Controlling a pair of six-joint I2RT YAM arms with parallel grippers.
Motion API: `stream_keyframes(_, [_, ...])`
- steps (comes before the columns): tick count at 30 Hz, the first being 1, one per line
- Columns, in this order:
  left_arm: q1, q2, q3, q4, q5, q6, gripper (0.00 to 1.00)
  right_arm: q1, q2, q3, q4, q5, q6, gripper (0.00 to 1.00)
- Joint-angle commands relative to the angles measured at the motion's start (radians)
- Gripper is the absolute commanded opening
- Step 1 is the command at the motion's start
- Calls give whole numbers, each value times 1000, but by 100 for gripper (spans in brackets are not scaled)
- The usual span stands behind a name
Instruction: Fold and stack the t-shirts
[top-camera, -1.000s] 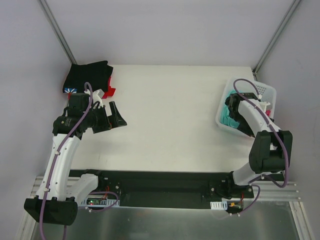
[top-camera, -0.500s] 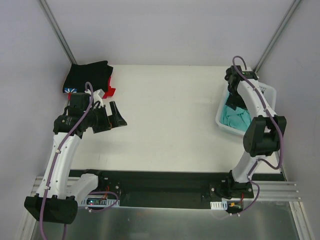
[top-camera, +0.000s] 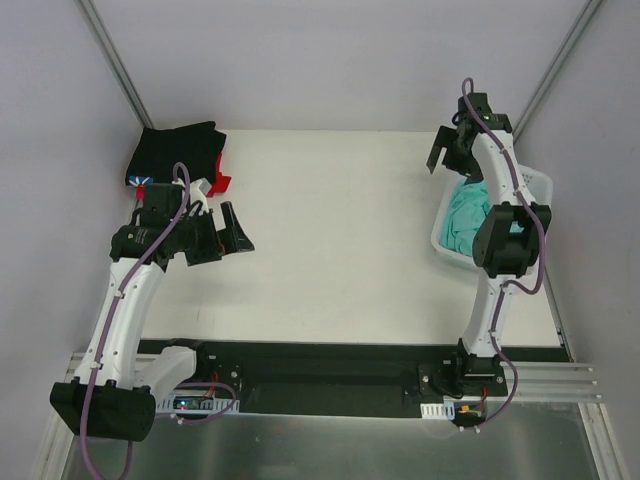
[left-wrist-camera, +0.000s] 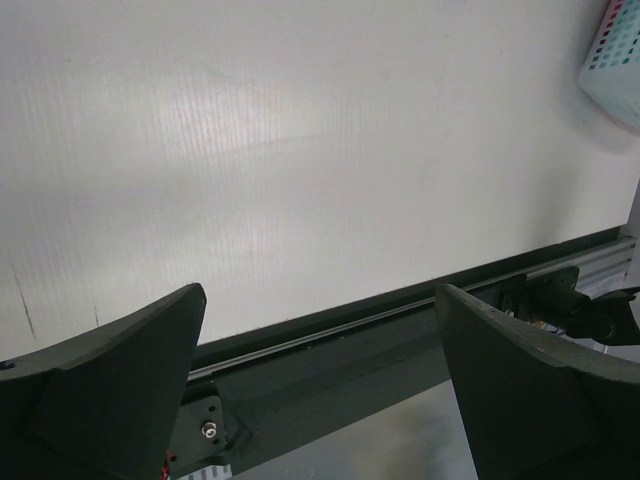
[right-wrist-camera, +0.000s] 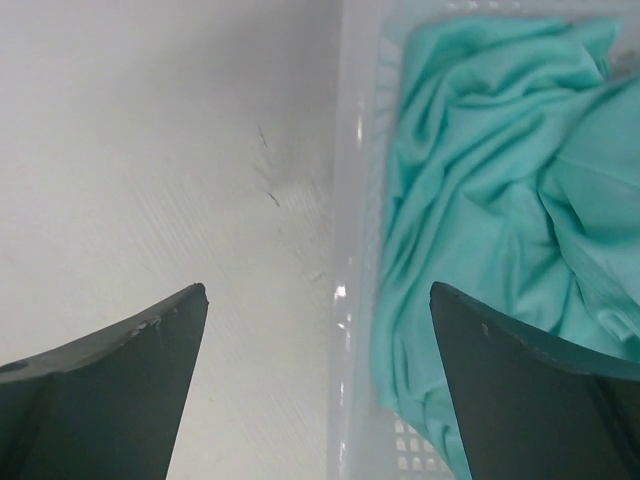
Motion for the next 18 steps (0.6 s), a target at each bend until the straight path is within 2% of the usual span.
stream_keyframes(1, [-10, 7, 3, -4, -14, 23, 99, -33, 62, 119, 37, -107, -41, 97])
stream_keyframes(11, [-10, 17, 5, -5, -13, 27, 99, -136, 223, 163, 158, -148, -35, 97])
stream_keyframes(15, [-10, 30, -4, -5, -4, 23, 99, -164, 277, 189, 186, -322, 18, 96])
stream_keyframes(18, [-10, 47, -4, -2, -4, 20, 99, -158, 309, 206, 230, -490, 77, 90])
